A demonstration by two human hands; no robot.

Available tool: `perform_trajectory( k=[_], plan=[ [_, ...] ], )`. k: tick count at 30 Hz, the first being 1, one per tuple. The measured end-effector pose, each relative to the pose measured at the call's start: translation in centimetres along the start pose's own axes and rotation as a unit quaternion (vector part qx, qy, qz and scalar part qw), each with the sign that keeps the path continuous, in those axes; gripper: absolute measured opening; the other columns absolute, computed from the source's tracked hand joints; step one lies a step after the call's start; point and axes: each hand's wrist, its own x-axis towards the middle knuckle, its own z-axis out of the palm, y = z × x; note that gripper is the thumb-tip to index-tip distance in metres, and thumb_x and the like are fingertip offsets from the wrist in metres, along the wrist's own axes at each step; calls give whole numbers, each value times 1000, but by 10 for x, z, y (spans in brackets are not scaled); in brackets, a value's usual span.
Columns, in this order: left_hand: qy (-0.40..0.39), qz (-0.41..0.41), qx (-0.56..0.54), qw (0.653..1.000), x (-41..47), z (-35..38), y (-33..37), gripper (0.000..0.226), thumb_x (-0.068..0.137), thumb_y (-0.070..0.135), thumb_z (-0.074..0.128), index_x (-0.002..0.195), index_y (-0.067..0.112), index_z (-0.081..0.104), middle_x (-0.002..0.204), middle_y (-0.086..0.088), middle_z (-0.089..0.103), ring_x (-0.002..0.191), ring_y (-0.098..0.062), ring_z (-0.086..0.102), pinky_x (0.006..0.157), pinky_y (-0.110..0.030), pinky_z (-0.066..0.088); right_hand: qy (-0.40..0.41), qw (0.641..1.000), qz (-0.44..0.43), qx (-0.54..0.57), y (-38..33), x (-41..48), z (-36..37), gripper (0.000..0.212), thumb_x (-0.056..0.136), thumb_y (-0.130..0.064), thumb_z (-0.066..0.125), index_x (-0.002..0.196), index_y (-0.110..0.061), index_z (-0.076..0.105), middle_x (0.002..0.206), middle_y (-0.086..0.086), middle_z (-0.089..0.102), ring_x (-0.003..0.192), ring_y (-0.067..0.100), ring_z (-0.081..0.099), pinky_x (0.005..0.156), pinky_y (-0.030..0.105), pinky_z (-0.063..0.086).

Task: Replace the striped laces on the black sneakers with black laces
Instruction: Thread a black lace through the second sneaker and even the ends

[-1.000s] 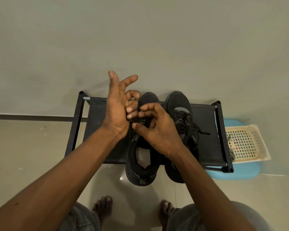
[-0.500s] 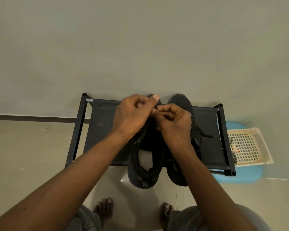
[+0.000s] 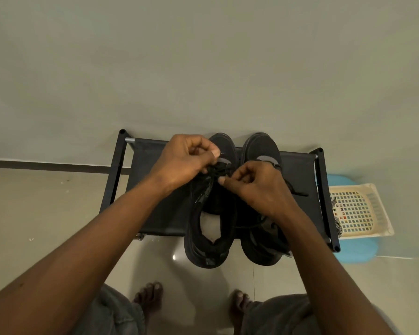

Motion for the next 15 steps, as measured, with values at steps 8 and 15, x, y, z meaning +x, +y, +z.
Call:
perform_trajectory(
  k=[8, 15],
  plan=[
    [-119, 47, 282, 951, -12, 12, -7, 8, 94, 28, 75, 88, 34, 74, 76, 18, 69, 70, 8, 62, 60, -7, 40, -44, 998, 38, 18, 9, 0, -1, 20, 85, -19, 83, 100, -20, 70, 78, 1, 75, 72, 10, 72, 70, 26, 62],
    [-109, 56, 339, 933, -13, 20, -8, 8, 92, 32, 75, 86, 37, 72, 75, 21, 65, 68, 6, 59, 69, -16, 45, -90, 983, 87, 134, 14, 2, -11, 22, 91, 0, 72, 112, -3, 69, 96, 21, 75, 90, 30, 75, 75, 34, 64]
  ],
)
